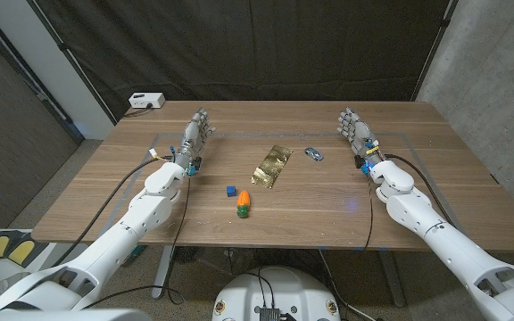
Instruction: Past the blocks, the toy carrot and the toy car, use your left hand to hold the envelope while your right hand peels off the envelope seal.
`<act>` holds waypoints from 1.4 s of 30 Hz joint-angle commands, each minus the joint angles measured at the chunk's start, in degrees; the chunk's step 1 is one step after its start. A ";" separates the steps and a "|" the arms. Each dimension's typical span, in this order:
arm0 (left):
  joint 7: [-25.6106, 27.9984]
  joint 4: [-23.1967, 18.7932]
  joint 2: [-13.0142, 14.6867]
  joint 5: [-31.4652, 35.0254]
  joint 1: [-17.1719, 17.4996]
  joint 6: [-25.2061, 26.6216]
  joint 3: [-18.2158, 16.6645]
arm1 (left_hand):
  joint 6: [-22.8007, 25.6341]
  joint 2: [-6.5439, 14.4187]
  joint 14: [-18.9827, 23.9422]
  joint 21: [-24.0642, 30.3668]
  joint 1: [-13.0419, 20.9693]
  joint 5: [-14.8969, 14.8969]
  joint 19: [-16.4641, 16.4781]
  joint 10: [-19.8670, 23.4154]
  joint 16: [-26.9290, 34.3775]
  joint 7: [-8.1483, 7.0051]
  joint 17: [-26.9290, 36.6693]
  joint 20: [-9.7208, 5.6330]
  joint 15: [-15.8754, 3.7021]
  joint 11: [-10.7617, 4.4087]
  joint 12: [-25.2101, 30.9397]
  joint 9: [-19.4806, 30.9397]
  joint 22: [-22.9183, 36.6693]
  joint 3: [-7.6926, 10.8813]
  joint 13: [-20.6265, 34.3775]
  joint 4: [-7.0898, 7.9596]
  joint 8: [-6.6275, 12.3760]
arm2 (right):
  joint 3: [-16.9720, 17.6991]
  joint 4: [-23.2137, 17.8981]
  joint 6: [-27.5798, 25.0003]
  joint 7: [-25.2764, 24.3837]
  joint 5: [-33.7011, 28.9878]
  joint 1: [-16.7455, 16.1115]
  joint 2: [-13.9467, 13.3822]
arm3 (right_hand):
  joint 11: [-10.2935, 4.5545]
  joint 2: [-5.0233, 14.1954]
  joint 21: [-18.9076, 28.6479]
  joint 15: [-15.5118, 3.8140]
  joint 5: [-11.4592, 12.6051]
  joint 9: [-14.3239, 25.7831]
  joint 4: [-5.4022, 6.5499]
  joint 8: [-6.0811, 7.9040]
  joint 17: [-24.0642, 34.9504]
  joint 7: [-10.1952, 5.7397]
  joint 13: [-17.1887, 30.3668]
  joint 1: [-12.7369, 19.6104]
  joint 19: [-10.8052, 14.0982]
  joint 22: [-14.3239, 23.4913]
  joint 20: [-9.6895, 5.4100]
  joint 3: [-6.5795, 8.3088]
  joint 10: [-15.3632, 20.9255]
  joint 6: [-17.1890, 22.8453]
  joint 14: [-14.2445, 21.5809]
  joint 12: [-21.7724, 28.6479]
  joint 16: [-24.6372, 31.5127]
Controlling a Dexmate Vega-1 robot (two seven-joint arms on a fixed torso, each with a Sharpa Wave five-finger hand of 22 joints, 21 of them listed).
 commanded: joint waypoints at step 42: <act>5.03 -15.77 15.62 31.78 -2.94 8.97 8.65 | 1.58 -4.16 0.66 -1.84 15.09 -3.06 -4.95 2.81 1.00 -4.09 0.17 8.99 4.37 0.65 1.89 0.66 0.24 0.48 0.61 -12.08 2.08 | 1.26 -5.46 1.18 -2.12 0.07 -5.21 -1.36 | -0.32 0.01 -0.53 0.61 0.35 0.20 -0.10 0.46 0.16 -0.56 0.31 0.76 -0.21 0.11 -0.02 0.15 0.57 0.50 0.94 0.32 0.37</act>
